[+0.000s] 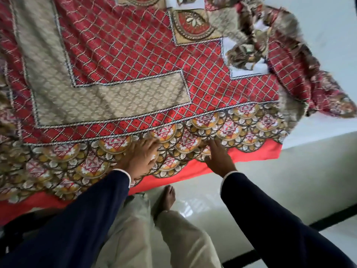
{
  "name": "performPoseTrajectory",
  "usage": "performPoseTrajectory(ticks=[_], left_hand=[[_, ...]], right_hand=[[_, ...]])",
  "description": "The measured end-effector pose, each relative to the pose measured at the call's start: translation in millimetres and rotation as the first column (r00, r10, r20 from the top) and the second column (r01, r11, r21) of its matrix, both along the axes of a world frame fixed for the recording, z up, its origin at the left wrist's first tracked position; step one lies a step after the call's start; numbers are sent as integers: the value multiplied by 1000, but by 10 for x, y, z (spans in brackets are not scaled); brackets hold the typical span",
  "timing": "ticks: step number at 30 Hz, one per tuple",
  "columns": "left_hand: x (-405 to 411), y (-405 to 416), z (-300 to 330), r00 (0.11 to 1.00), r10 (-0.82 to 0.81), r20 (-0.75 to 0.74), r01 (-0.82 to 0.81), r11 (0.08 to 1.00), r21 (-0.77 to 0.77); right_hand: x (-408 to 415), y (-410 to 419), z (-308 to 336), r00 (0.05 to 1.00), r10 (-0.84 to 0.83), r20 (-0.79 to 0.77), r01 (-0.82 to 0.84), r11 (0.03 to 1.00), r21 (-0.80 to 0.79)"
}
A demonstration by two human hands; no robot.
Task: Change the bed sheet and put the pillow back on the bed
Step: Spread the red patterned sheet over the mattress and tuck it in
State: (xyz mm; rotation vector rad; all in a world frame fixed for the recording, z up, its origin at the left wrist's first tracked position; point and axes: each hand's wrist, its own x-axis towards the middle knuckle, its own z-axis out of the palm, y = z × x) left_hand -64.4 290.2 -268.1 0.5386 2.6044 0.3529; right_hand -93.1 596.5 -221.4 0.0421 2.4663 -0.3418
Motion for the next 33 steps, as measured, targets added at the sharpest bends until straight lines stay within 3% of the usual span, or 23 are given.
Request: performPoseTrajectory(ticks=[5, 9, 13, 16, 18, 21, 24, 25, 26, 29, 31, 33], left_hand=[[-418, 564, -129, 983, -180, 22, 182, 980, -80], [-565, 1033, -252, 973, -229, 10, 228, 969, -99], [-719, 1520, -280, 979, -168, -112, 158, 983, -96], [-878, 2147, -267, 981, -117, -152, 98, 987, -130], [-982, 2606, -238, 992, 6, -124, -19, 994, -109], [-1134, 3275, -223, 978, 132, -159, -150, 983, -108], [-1251, 3736, -132, 969, 203, -144, -224, 962, -155], [-1286, 3847, -111, 964, 236, -125, -255, 952, -167], [-1333, 3945, -78, 958, 264, -116, -281, 942, -183], [-1479, 4131, 0, 948, 297, -114, -314, 931, -186], [-1579, 4294, 57, 944, 312, -104, -323, 938, -124], [-1683, 4521, 140, 958, 279, -73, -282, 958, -40]], right_hand=[[-318, 333, -90, 999, 2, -51, 9, 976, 217], [-324, 761, -322, 981, 13, -193, 28, 978, 208], [-487, 1521, -416, 941, -110, -320, 149, 984, 100], [-610, 2378, -509, 924, -134, -357, 202, 966, 160], [-689, 2891, -472, 926, -221, -307, 280, 947, 161], [-781, 3666, -445, 921, -324, -214, 346, 936, 72], [-988, 4161, -451, 913, -386, -134, 358, 913, -198], [-1086, 4216, -397, 874, -481, -68, 444, 848, -291], [-1193, 4243, -377, 799, -600, 35, 562, 724, -400], [-1479, 4091, -300, 446, -785, 429, 793, 124, -597], [-1601, 3912, -304, 369, -721, 587, 792, -86, -604], [-1655, 3736, -223, 369, -627, 686, 752, -233, -617]])
